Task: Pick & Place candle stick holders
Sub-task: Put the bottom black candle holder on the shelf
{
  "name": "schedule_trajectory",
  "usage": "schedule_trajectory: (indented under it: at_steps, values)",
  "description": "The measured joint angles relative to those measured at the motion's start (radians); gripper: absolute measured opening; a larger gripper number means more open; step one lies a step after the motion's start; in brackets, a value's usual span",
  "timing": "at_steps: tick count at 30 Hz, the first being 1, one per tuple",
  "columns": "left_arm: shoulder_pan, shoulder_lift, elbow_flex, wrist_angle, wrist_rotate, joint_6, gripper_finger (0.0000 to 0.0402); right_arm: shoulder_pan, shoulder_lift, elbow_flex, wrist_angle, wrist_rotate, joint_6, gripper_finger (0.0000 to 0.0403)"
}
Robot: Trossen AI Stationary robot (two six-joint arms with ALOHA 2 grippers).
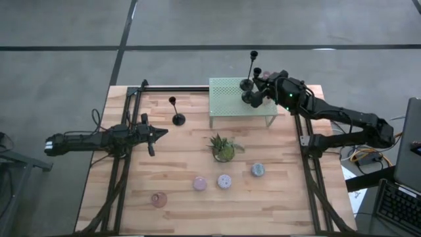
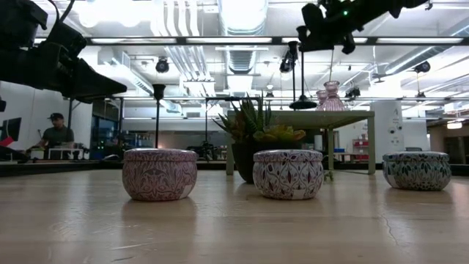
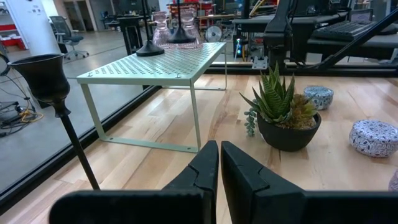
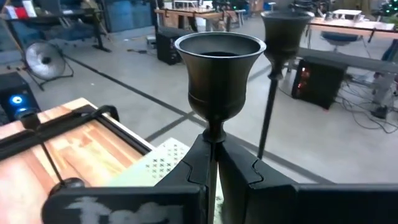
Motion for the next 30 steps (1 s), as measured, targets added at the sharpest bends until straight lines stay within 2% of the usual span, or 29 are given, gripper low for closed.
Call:
schedule_trajectory:
  at_steps: [16,24,30]
  values:
    - [0.0,0.0,0.0,0.0,0.0,0.0,0.0023,-0.05,0.0,-0.033,0.011,-0.002,0.016,0.0013]
    - [0.0,0.0,0.0,0.0,0.0,0.0,0.0023,-0.054,0.0,-0.066,0.081,0.008,0.032,0.0013]
    - [0.0,0.0,0.0,0.0,0.0,0.0,0.0023,-0.055,0.05,-0.068,0.096,0.008,0.032,0.0013]
